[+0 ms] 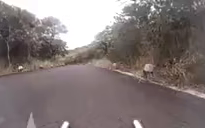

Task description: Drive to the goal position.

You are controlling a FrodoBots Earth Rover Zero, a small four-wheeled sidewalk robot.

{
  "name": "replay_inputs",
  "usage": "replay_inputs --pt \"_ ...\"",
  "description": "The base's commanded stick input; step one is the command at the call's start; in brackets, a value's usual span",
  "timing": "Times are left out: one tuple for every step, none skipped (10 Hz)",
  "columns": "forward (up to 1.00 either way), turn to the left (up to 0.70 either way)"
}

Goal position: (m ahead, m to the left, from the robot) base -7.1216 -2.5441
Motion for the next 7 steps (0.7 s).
replay_inputs --pt "0.50 0.00" --pt "0.50 0.00" --pt "0.50 0.00" --pt "0.50 0.00" --pt "0.50 0.00" --pt "0.50 0.00" --pt "0.50 0.00"
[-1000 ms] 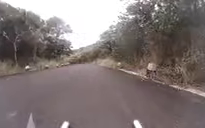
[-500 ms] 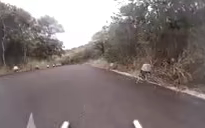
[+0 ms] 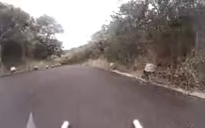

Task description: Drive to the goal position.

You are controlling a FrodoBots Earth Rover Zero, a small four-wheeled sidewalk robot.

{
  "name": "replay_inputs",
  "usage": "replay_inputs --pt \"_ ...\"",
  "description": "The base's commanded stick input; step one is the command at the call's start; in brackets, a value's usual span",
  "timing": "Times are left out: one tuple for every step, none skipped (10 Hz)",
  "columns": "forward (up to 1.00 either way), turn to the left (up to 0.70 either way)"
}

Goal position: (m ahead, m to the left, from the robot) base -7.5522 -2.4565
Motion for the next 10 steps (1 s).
replay_inputs --pt "0.50 0.00" --pt "0.50 0.00" --pt "0.50 0.00" --pt "0.50 0.00" --pt "0.50 0.00" --pt "0.50 0.00" --pt "0.50 0.00" --pt "0.50 0.00" --pt "0.50 0.00" --pt "0.50 0.00"
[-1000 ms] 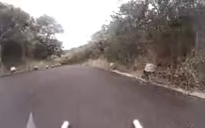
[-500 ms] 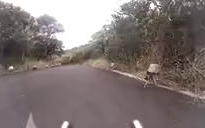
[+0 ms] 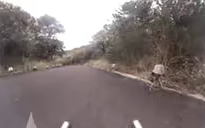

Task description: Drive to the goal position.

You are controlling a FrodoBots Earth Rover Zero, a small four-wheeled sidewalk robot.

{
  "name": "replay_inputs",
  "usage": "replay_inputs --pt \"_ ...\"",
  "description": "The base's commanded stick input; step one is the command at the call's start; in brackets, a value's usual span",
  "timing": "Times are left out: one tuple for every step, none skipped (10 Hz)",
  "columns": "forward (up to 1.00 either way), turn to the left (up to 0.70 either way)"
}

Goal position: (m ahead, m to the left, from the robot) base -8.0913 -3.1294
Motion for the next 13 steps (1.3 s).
replay_inputs --pt "0.50 0.00" --pt "0.50 0.00" --pt "0.50 0.00" --pt "0.50 0.00" --pt "0.50 0.00" --pt "0.50 0.00" --pt "0.50 0.00" --pt "0.50 0.00" --pt "0.50 0.00" --pt "0.50 0.00" --pt "0.50 0.00" --pt "0.50 0.00" --pt "0.50 0.00"
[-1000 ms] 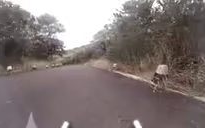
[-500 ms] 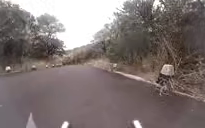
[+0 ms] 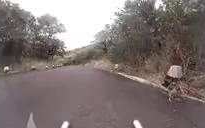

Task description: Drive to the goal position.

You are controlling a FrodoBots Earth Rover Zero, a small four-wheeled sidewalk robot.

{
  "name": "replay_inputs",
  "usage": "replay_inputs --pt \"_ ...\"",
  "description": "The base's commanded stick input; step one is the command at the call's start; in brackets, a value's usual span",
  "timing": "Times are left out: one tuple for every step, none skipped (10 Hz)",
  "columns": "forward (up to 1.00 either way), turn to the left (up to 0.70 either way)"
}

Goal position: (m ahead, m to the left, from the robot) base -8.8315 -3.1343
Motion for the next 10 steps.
replay_inputs --pt "0.50 0.00" --pt "0.50 0.00" --pt "0.50 0.00" --pt "0.50 0.00" --pt "0.50 0.00" --pt "0.50 0.00" --pt "0.50 0.00" --pt "0.50 0.00" --pt "0.50 0.00" --pt "0.50 0.00"
